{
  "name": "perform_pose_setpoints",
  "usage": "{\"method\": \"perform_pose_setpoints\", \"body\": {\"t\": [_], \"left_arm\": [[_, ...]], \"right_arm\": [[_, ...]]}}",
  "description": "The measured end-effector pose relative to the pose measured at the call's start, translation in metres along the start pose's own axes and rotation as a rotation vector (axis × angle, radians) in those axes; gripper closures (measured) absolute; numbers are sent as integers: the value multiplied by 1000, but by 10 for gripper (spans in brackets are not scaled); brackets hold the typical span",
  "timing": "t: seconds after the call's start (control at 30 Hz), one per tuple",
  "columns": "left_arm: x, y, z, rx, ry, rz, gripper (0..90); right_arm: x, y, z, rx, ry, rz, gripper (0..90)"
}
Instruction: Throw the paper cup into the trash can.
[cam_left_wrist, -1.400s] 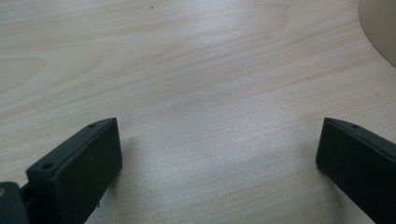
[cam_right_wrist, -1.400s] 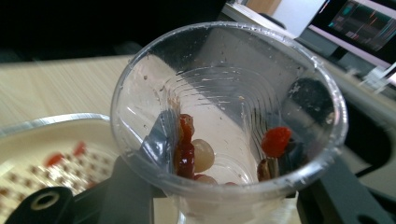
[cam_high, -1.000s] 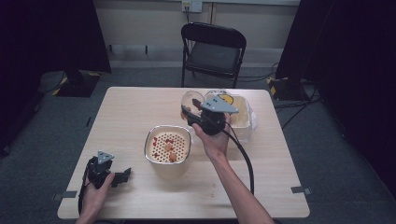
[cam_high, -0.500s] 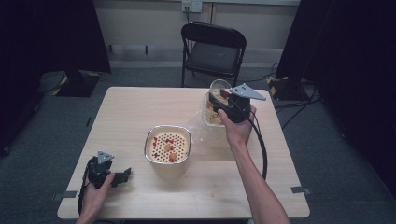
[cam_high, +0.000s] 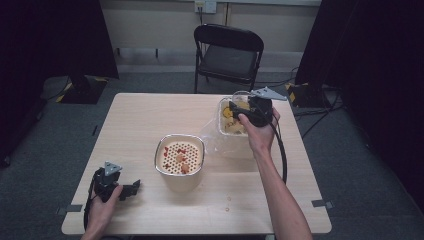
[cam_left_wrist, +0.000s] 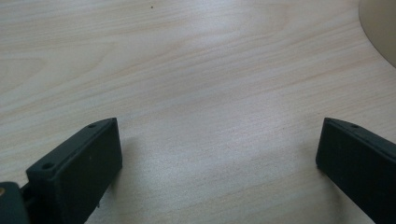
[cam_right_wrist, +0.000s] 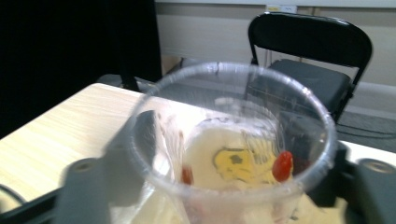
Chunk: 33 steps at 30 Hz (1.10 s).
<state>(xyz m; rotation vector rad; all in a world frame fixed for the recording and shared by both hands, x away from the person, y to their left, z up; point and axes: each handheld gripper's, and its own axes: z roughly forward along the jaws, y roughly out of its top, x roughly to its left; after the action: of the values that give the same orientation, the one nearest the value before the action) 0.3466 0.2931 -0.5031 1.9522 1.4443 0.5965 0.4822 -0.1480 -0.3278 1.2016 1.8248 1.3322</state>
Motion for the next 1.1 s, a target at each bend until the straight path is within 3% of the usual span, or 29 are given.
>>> {"method": "perform_pose_setpoints", "body": {"t": [0.2,0.6,0.7,0.87,0.97,1.1], "left_arm": [[0,0,0,0,0,0,0],[0,0,0,0,-1,1,0],[0,0,0,0,0,0,0],[0,0,0,0,0,0,0],[0,0,0,-1,2,1,0],[0,0,0,-1,3,1,0]], "right_arm": [[-4,0,0,-5,-1,27,155],[3,-4,-28,5,49,-4,149],[8,-11,-43,7,65,3,149],[14,-22,-57,57,74,-25,152],[20,-39,-78,18,102,-17,178],[25,-58,-89,51,122,-23,177]]}}
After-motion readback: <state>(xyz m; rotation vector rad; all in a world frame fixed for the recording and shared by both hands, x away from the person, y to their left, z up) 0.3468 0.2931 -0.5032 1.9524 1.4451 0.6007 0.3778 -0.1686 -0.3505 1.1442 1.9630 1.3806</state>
